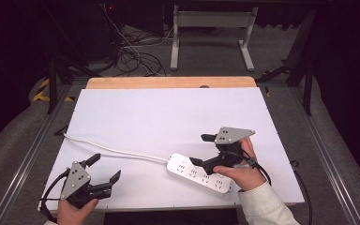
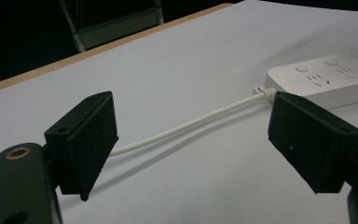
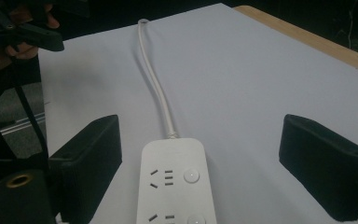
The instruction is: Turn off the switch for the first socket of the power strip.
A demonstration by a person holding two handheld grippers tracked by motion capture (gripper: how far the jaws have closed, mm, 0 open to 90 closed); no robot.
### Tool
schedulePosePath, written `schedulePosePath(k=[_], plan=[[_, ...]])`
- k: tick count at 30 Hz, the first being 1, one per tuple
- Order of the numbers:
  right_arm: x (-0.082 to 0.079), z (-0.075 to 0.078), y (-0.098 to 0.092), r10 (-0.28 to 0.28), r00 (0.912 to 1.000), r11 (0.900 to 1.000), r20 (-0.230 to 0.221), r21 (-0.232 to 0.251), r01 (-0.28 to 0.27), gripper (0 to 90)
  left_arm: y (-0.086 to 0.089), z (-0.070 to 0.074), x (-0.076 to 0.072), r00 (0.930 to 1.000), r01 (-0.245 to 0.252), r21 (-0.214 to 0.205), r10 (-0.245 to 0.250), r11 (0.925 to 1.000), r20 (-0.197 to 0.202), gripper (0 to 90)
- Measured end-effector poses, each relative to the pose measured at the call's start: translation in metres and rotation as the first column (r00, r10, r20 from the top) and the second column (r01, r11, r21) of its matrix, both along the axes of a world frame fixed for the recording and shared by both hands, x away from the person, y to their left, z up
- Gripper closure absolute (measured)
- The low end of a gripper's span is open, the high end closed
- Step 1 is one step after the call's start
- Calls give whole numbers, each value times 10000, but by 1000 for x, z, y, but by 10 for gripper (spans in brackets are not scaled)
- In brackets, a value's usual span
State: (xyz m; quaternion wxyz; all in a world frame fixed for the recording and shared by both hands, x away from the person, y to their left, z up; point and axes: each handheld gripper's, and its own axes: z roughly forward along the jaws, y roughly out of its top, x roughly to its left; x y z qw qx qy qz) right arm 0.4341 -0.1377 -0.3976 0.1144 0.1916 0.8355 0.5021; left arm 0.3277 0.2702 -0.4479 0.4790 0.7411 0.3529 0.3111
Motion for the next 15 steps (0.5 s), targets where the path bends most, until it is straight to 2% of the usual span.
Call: schedulePosePath(k=[1, 2, 6, 8, 9, 14, 15], plan=[[0, 0, 0, 0, 10000, 10000, 0, 0, 0, 155, 0, 0, 0, 10000, 0, 0, 0, 10000, 0, 163], [-1, 2, 4, 19, 10000, 9991, 22, -433, -18, 255, 0, 0, 0, 10000, 17, 112, -18, 9999, 26, 163], [0, 3, 10, 295, 9993, 9945, -219, -1001, -315, 481, 0, 0, 0, 10000, 29, 67, -29, 10000, 4, 165], [1, 3, 12, 354, 9989, 9929, -306, -1121, -386, 502, 0, 0, 1, 10000, 34, 124, -34, 9999, 24, 165], [5, 1, 15, 196, 9991, 9930, -384, -1160, -239, 522, 0, 0, 0, 10000, 24, 49, -24, 10000, -18, 165], [11, -1, 21, 226, 9968, 9915, -769, -1260, -322, 693, 0, 0, 1, 10000, 28, 34, -28, 10000, -31, 165], [11, -1, 21, 226, 9968, 9915, -769, -1260, -322, 693, 0, 0, 1, 10000, 28, 34, -28, 10000, -31, 165]])
